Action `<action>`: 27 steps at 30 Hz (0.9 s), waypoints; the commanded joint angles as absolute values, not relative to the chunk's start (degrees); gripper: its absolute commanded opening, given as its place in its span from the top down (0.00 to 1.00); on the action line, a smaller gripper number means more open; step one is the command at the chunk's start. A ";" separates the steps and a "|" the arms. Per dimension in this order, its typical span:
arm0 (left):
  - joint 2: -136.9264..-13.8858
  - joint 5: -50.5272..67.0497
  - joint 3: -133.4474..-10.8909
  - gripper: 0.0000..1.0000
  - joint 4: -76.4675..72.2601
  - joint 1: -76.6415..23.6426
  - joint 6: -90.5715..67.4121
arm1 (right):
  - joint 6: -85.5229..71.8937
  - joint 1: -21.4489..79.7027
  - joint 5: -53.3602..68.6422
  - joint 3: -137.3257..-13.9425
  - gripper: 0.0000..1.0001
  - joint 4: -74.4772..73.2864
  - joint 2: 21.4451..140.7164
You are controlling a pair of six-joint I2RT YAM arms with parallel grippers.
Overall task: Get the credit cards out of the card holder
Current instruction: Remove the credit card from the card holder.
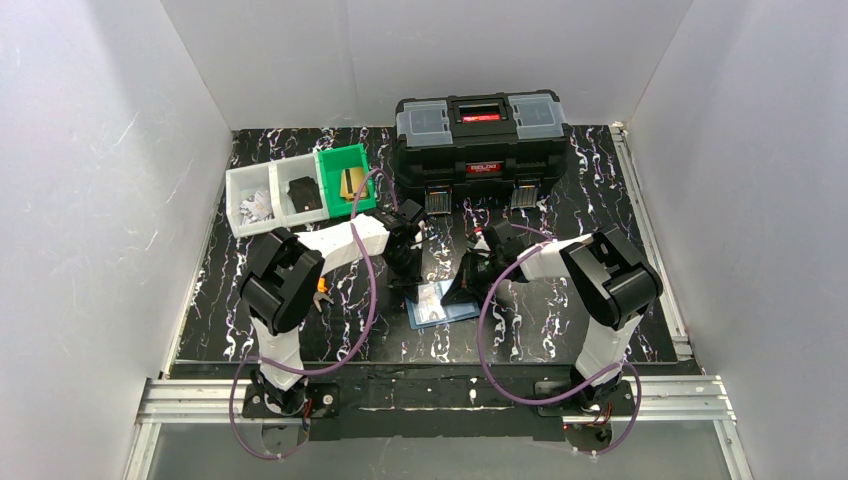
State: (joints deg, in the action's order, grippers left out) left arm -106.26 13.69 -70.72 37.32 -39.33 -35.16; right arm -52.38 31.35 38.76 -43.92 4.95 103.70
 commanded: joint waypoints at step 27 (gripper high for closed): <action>-110.66 15.84 -70.55 1.00 34.66 -40.87 -36.78 | -51.73 31.73 38.71 -42.72 0.81 5.98 105.28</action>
State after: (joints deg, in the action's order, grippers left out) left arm -107.50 15.73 -71.13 36.86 -39.55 -36.05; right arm -52.58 31.14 41.06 -43.35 7.42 104.31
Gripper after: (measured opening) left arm 0.008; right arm 0.194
